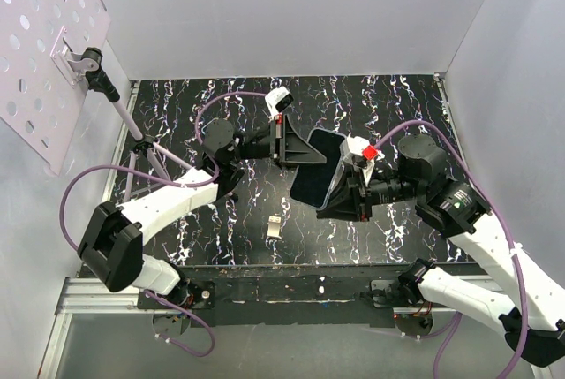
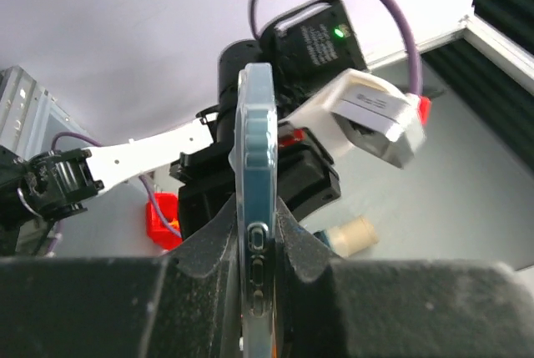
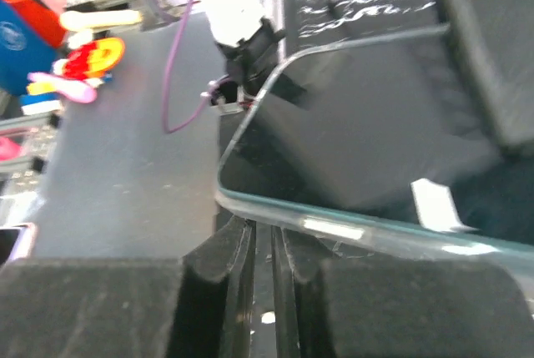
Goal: Take the phone out of the phone case
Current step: Remove the phone case from the phone.
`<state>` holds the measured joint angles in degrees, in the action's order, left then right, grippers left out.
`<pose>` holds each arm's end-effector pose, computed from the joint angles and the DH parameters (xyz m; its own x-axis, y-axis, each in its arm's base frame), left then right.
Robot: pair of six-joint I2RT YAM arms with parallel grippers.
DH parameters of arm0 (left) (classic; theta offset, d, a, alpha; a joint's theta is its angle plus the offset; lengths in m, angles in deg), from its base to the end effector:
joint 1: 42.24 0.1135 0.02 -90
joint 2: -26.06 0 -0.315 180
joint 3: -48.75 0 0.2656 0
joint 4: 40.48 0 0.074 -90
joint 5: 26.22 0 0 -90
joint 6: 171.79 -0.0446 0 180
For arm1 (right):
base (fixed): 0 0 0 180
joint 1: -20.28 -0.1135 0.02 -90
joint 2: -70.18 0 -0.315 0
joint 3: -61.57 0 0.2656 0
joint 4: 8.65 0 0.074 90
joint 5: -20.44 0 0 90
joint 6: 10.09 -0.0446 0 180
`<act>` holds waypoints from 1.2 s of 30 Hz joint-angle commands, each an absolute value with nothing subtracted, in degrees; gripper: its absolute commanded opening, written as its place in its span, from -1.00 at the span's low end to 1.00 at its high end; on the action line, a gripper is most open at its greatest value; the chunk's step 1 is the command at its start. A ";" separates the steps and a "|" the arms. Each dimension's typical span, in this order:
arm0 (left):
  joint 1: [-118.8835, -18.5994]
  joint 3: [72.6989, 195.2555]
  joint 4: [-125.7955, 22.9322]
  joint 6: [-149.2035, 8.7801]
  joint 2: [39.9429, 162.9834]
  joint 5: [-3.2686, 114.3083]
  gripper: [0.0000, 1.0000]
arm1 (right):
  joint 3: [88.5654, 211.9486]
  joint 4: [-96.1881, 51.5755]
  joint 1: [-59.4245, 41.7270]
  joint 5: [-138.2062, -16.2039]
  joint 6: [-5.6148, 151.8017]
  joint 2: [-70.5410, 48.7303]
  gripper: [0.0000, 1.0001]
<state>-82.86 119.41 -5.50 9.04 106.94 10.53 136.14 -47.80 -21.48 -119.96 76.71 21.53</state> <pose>0.2218 -0.2373 0.4196 -0.9463 0.0235 -0.3224 0.3042 -0.2724 -0.9128 0.0894 0.1259 0.4426 -0.2254 -0.1535 -0.9621 -0.9730 -0.0155 0.2304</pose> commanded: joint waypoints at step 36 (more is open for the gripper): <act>-88.47 106.19 16.43 3.73 103.76 65.36 -1.00 | 112.59 3.16 -24.55 -76.34 36.93 29.66 0.19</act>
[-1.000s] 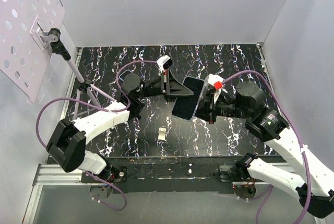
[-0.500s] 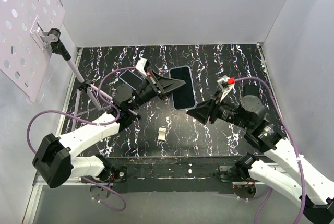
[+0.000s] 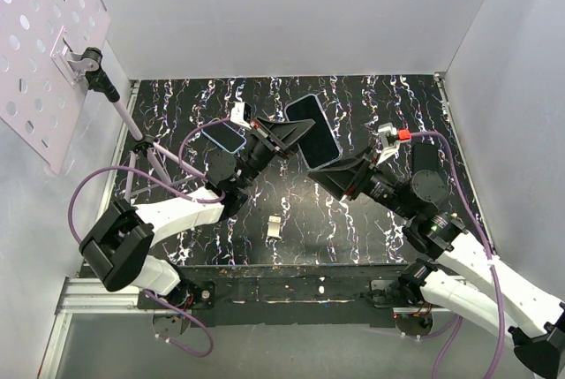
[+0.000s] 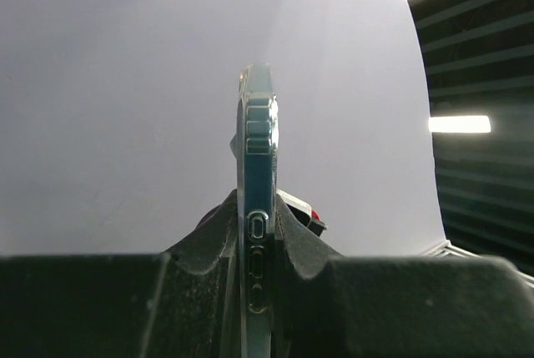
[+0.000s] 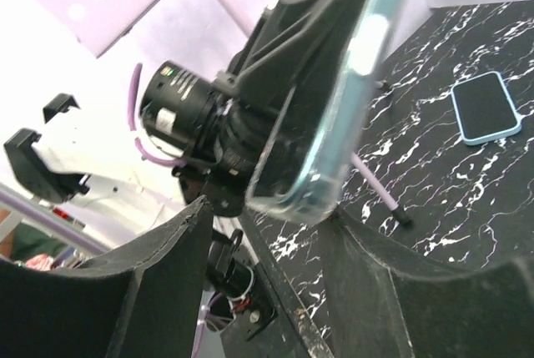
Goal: Take the phone out of the phone case
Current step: Remove the phone case from the phone.
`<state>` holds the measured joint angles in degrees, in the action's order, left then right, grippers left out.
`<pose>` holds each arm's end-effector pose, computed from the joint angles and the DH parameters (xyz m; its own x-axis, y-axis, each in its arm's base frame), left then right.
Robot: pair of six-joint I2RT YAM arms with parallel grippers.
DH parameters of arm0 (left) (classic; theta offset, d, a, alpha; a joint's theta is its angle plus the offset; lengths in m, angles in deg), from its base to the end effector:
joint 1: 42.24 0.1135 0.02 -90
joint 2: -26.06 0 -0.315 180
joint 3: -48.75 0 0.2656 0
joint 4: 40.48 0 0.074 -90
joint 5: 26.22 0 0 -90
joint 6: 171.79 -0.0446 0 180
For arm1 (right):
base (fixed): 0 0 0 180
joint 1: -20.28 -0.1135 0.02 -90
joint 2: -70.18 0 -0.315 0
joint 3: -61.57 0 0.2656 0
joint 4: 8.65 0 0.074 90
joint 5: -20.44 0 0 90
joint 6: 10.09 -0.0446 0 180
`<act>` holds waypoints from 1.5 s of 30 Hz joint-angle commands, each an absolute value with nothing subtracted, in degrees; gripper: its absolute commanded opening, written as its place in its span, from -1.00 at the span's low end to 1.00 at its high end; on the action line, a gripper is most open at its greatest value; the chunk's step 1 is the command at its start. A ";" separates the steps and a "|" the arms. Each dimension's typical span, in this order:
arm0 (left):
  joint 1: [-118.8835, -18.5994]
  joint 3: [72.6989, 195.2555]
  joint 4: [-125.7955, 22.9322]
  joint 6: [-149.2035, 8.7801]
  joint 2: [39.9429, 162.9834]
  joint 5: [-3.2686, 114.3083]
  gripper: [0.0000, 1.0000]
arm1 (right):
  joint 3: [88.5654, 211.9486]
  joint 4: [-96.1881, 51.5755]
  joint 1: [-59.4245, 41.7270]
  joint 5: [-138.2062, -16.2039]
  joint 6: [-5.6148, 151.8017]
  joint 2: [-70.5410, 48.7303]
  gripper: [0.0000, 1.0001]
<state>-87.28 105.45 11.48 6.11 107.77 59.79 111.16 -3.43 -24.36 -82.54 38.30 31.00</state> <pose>0.2246 -0.2293 0.3666 -0.7375 -0.6723 -0.0642 0.3475 -0.2963 -0.8896 0.0998 0.1126 0.3921 -0.4135 0.5010 -0.7602 -0.7543 0.2791 0.5943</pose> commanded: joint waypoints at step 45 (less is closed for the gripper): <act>-89.53 113.40 -38.60 21.83 89.78 59.65 -1.00 | 116.28 -5.10 -33.16 -65.00 89.39 20.17 -0.97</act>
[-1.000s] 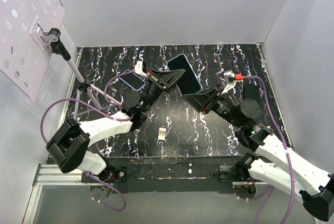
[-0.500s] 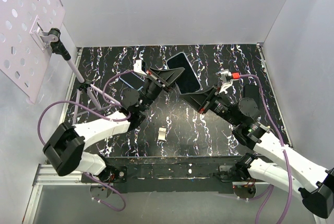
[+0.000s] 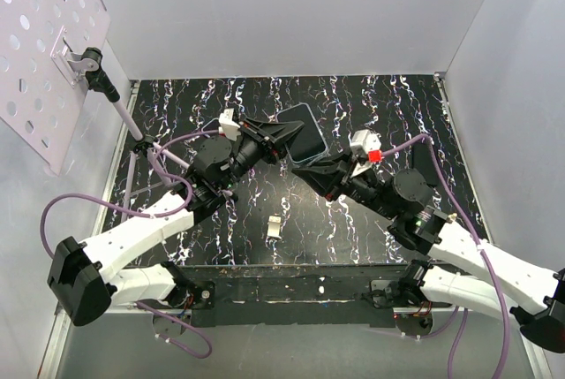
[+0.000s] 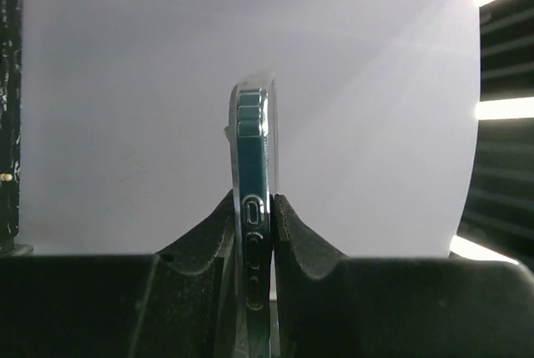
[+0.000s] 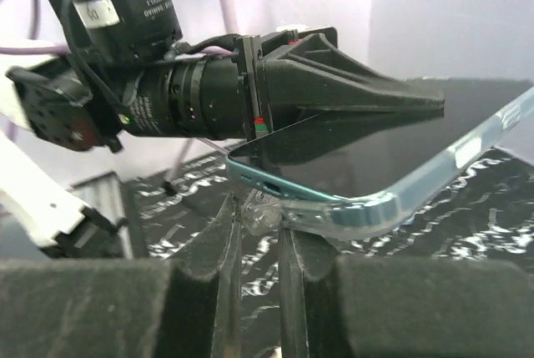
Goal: Take the phone out of the phone case
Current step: Remove the phone case from the phone.
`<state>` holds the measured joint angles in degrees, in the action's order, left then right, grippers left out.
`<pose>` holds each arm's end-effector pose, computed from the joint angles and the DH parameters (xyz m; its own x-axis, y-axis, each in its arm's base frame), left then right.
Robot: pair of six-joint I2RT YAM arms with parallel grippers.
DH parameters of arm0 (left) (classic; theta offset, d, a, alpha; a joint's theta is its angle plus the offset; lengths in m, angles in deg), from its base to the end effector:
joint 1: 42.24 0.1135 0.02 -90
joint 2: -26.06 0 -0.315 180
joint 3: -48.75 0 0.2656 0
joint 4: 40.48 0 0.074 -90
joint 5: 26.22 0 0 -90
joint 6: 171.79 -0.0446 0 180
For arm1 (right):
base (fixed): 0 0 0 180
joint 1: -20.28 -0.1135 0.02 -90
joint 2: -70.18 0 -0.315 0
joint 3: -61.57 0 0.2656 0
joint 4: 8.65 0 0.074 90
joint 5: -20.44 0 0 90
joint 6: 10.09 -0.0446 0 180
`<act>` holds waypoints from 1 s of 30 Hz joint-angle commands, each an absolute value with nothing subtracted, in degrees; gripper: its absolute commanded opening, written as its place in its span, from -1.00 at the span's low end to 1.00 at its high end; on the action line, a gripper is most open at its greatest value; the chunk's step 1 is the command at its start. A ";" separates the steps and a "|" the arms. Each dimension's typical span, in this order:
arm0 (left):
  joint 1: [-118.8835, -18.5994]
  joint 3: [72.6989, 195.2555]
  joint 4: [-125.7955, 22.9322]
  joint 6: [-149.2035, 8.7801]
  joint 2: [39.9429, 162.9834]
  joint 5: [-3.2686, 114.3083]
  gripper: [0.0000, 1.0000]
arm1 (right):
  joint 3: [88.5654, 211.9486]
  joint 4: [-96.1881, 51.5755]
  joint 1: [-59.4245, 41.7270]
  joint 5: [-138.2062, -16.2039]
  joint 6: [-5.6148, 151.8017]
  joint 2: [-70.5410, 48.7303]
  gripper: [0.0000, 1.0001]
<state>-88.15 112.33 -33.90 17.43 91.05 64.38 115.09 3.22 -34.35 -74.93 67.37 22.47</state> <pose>0.1885 -0.1939 0.4031 -0.7118 -0.6838 0.1605 -0.0520 -0.1766 -0.9829 0.1037 0.1533 0.4094 -0.0159 0.3511 -0.9362 -0.8810 0.4378 0.1791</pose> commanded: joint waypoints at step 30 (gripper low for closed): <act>-84.34 118.14 -37.10 -21.50 85.99 40.06 -1.00 | 123.93 -29.29 -16.64 -113.58 42.65 28.17 -0.01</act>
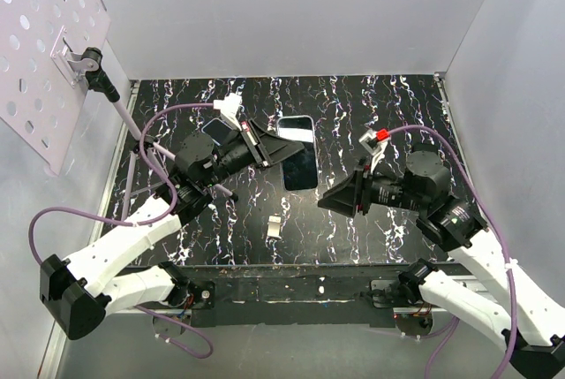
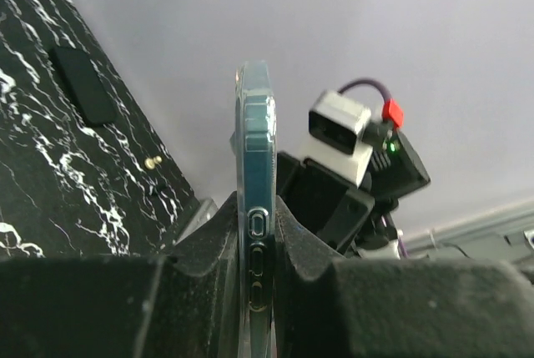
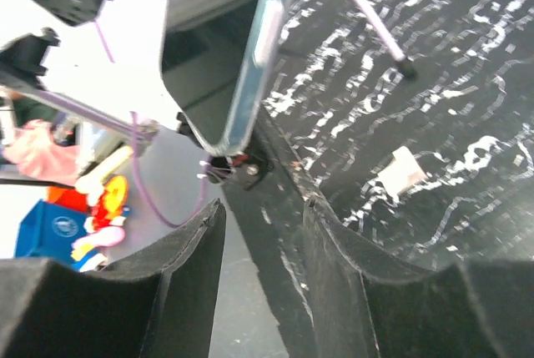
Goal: Take the phone out of the phone case
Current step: Remove the phone case from the phone.
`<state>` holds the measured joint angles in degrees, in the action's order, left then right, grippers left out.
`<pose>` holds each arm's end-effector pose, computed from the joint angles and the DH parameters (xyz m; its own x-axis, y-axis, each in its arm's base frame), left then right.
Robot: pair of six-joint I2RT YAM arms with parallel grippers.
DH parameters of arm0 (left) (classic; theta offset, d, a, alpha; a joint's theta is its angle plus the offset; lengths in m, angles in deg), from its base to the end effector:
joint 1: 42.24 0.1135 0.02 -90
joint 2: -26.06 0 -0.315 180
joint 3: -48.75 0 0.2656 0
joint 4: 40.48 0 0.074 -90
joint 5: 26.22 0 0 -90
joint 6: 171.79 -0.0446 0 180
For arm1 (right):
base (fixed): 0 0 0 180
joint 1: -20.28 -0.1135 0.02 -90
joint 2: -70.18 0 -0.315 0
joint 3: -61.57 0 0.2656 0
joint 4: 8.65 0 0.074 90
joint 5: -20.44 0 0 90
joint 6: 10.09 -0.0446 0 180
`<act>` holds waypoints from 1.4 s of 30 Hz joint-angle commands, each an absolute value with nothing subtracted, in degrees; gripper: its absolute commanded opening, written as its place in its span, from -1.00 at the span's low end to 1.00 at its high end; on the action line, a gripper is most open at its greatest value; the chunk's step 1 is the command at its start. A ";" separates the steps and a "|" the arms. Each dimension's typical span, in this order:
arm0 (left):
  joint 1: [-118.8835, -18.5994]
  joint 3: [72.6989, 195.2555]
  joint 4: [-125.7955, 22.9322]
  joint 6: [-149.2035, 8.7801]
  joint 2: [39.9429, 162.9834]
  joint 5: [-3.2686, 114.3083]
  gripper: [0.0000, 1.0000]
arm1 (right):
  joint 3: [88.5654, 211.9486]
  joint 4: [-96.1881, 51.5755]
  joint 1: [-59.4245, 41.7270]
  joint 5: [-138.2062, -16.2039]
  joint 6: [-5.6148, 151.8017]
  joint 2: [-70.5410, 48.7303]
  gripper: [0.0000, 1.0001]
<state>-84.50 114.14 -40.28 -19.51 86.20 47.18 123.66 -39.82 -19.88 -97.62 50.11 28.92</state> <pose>0.1719 -0.1734 0.4221 -0.7241 -0.4883 -0.4871 0.4599 0.1844 -0.8686 0.0957 0.1082 0.3953 -0.5776 0.0864 -0.8117 -0.7326 0.3838 0.5622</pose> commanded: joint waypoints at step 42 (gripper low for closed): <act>-83.55 117.53 -16.89 8.65 91.89 24.31 -1.00 | 131.13 -26.70 -20.15 -90.90 69.56 21.57 -0.97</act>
<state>-81.79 115.85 -19.76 2.50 93.47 25.78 127.53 -25.15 -20.67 -112.94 66.70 23.35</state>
